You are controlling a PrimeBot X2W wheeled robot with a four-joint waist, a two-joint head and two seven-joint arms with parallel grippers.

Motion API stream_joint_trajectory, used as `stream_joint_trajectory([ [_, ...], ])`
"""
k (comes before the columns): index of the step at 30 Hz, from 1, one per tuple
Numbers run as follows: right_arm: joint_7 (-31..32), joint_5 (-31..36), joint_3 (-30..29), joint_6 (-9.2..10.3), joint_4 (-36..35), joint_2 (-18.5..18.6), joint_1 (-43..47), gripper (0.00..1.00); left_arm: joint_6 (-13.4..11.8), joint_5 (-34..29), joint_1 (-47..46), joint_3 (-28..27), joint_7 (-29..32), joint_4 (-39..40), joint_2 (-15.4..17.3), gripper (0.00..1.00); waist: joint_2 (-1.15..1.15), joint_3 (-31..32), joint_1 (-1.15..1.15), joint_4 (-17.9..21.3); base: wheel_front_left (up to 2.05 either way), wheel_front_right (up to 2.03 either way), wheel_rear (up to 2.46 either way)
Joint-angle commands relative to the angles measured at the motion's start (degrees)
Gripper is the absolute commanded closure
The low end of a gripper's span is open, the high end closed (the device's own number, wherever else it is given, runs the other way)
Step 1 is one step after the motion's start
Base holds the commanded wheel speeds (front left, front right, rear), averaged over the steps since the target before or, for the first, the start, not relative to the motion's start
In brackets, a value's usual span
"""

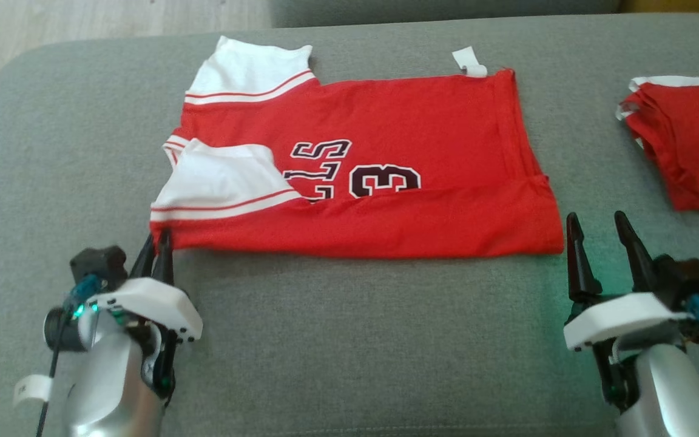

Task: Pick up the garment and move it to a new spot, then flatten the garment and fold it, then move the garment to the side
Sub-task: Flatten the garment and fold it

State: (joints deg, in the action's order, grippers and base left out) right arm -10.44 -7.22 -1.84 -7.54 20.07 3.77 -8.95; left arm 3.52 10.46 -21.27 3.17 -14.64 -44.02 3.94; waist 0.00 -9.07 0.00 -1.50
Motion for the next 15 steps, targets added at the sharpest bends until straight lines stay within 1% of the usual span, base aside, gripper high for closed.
stream_joint_trajectory([
  [1, 0.75, 0.56, 0.67, 0.05, -0.97, 0.05, -2.96, 0.0, 0.0, -0.58, -0.48, -1.59, -0.35, 2.41, 1.03, 1.0, 0.0, 0.13, 0.0, -0.42, 0.0, 0.0, 0.0],
  [4, 3.85, 0.9, 0.01, 0.05, 2.62, -0.48, -4.84, 0.0, 0.5, -1.52, 0.21, -0.79, -0.35, 5.2, 0.81, 1.0, 0.0, 0.13, 0.0, -1.04, 0.0, 0.0, 0.0],
  [8, 7.88, 2.29, -1.38, 0.05, 9.82, -0.77, -7.34, 0.0, 0.82, -2.82, 0.71, 0.39, -0.35, 8.45, 0.48, 1.0, 0.0, -0.02, 0.0, -2.15, 0.0, 0.0, 0.0],
  [11, 9.37, 1.14, -2.59, 0.05, 14.7, -0.85, -9.3, 0.0, 0.97, -3.37, 0.85, 1.21, -0.35, 9.59, 0.2, 1.0, 0.0, -0.16, 0.0, -2.92, 0.0, 0.0, 0.0],
  [15, 9.95, 1.16, -1.64, 0.05, 19.91, -0.88, -11.75, 0.0, 1.54, -3.92, 0.84, 2.37, -0.36, 10.23, 0.05, 1.0, 0.0, -0.65, 0.0, -3.43, 0.0, 0.0, 0.0],
])
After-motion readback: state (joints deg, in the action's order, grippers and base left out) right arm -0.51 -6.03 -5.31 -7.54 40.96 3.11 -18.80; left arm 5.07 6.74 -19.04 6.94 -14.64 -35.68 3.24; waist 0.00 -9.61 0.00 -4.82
